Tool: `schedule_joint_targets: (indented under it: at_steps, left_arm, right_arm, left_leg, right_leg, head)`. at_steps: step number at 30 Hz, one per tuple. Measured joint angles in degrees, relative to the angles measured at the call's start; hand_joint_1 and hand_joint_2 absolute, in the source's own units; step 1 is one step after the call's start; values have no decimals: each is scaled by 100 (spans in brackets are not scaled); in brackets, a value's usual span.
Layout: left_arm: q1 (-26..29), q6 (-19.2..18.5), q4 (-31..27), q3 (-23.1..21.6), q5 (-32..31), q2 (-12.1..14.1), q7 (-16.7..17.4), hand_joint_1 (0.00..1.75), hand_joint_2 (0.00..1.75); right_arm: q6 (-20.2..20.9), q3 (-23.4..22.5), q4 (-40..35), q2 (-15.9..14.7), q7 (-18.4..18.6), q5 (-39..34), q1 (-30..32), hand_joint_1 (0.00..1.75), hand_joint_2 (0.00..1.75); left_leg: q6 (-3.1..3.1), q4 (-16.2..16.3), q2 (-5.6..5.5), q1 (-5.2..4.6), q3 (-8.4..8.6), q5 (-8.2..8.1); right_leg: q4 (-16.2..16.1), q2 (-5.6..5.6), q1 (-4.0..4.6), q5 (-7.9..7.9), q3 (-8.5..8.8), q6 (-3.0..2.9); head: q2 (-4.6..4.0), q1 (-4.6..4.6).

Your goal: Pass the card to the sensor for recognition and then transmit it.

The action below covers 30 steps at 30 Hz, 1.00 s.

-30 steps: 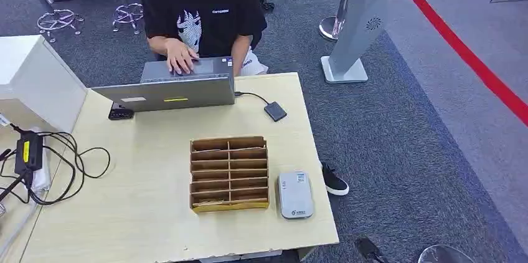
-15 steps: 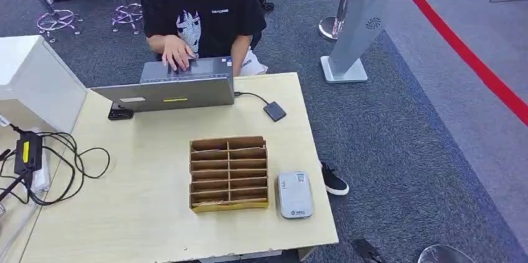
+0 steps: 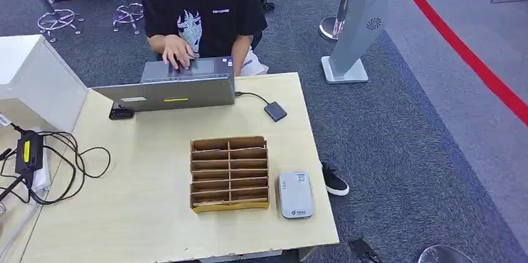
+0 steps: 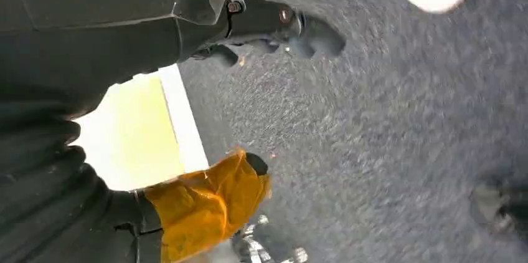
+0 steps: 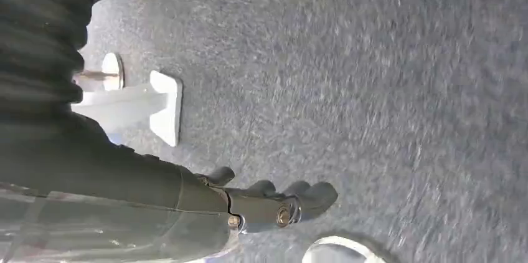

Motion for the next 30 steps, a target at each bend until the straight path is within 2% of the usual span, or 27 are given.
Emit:
schedule_joint_targets:
  at_steps: [1, 4, 5, 8, 10, 11, 13, 15, 19, 21, 22, 23, 24, 25, 28, 30]
  left_arm:
    - [-5, -110, 0, 35, 33, 31, -51, 0, 175]
    - [8, -854, 0, 59, -68, 61, -151, 0, 175]
    - [13, -943, 0, 59, -118, 46, -151, 0, 175]
    - [70, -452, 0, 59, -77, -68, -44, 0, 175]
    - [64, -333, 0, 116, 99, -68, 22, 0, 175]
    - [54, -401, 0, 155, 134, -44, 35, 0, 175]
    - [54, -797, 0, 192, 129, -15, 87, 0, 175]
    - [66, -1109, 0, 203, 94, 0, 109, 0, 175]
    - [68, -1177, 0, 203, 77, -2, 109, 0, 175]
    - [70, -1414, 2, 201, 24, -20, 111, 0, 175]
    - [113, -1696, 4, 201, -94, -131, 277, 0, 175]
    - [125, -808, 4, 201, 9, -212, 387, 0, 175]
    - [111, -625, 4, 212, 75, -178, 380, 0, 175]
    - [106, -630, 4, 225, 101, -153, 351, 0, 175]
    - [98, -952, 4, 227, 81, -61, 225, 0, 175]
    - [94, -1289, 4, 227, 22, -50, 196, 0, 175]
  right_arm:
    - [93, -7, 0, -5, -24, 2, -4, 0, 175]
    - [543, -7, 0, -7, 2, 101, -11, 0, 175]
    - [549, -7, 0, 7, 52, 140, -12, 0, 175]
    - [148, -9, 0, 37, 175, 158, -7, 0, 175]
    - [198, -70, 0, 24, 175, 65, -11, 0, 175]
    - [323, -101, 0, 22, 166, 46, -6, 0, 175]
    - [699, -120, 0, 22, 148, 57, 10, 0, 175]
    - [910, -120, 2, 33, 135, 98, 25, 0, 175]
    - [940, -120, 2, 37, 138, 109, 24, 0, 175]
    - [1015, -120, 2, 39, 159, 149, 21, 0, 175]
    - [668, -118, 0, 89, 341, 249, 22, 0, 175]
    - [287, -155, 0, 100, 356, 155, 19, 0, 175]
    - [414, -199, 0, 78, 330, 120, 21, 0, 175]
    - [567, -225, 0, 74, 306, 96, 25, 0, 175]
    - [1080, -247, 2, 70, 251, 135, 68, 0, 175]
    - [1034, -243, 2, 98, 273, 276, 87, 0, 175]
  left_leg:
    - [0, -1, 0, 0, 3, 0]
    - [0, -3, 1, 0, 5, 0]
    - [0, -3, 0, 0, 5, 0]
    - [0, -2, 0, 0, 0, 0]
    - [0, -2, 1, 0, 1, 0]
    - [0, -2, 1, 0, 2, 0]
    - [0, -2, 1, 0, 4, 0]
    - [0, -3, 1, 0, 3, 0]
    - [0, -3, 1, 0, 3, 0]
    - [0, -3, 1, 0, 3, 0]
    - [0, -2, 1, -1, 1, 0]
    - [0, -1, 0, -1, 2, 0]
    - [0, -1, 0, -1, 3, 0]
    - [0, -2, 1, 0, 6, 0]
    - [0, -3, 2, 0, 9, 0]
    - [0, -4, 1, 0, 8, 0]
  right_leg:
    - [1, 1, 0, 0, 0, 0]
    - [5, 2, 1, 0, 0, 0]
    - [5, 1, 1, -1, 0, 0]
    - [1, 0, 0, -1, -1, 0]
    - [-1, 1, 0, 0, 0, 0]
    - [-1, 1, 0, 0, 0, 0]
    - [1, 2, 0, 0, -1, 0]
    - [3, 1, 0, -1, -1, 0]
    - [3, 1, 0, -1, -1, 0]
    - [3, 1, 0, -1, -1, 0]
    - [1, 1, -1, 0, 0, 0]
    - [-1, 0, -1, 0, 0, 0]
    - [-1, 0, -1, 0, 0, 0]
    - [0, 1, 0, 0, -1, 0]
    - [7, 4, 0, -1, -2, -1]
    - [9, 2, 0, -1, -1, -1]
  head:
    - [0, 0]
    - [0, -2]
    - [0, -2]
    - [0, 7]
    - [0, 2]
    - [0, 0]
    - [0, -2]
    - [0, -4]
    - [0, -2]
    - [0, 2]
    - [0, -2]
    - [0, 2]
    - [0, 0]
    - [0, -2]
    - [0, -4]
    - [0, -2]
